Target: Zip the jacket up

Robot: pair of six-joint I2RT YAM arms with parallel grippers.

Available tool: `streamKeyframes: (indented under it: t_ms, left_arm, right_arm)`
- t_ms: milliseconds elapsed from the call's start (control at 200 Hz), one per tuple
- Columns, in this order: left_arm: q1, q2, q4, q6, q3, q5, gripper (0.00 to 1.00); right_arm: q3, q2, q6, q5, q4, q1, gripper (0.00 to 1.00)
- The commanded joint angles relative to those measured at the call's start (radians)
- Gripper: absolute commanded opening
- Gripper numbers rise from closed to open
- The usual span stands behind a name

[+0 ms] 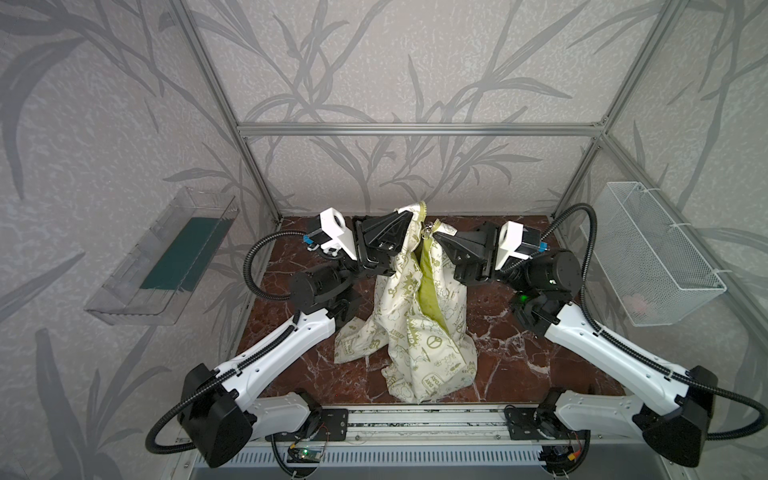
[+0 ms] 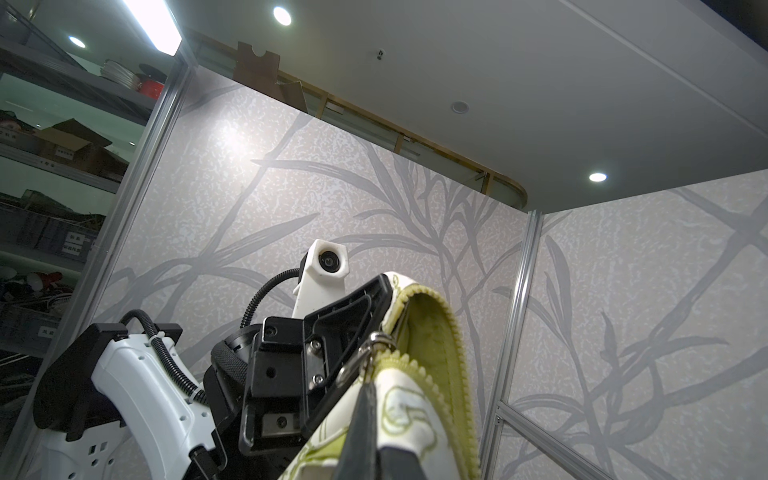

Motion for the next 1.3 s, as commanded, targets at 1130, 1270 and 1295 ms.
streamKeyframes:
  t_ms: [1130,1270,1295]
  left_arm:
    - [-0.021,-0.008,0.057,-0.009,0.003,0.007,0.0]
    - [-0.022,-0.01,0.058,-0.007,0.0,0.01,0.0]
    - [-0.023,-0.01,0.057,-0.008,-0.001,0.009,0.0]
  right_arm:
    - [0.048,0.001,0.025,0.013,0.059,-0.001,0.0]
    - [0.051,0.004,0.027,0.011,0.057,-0.001,0.0]
    - [0.051,0.006,0.028,0.011,0.057,-0.001,0.0]
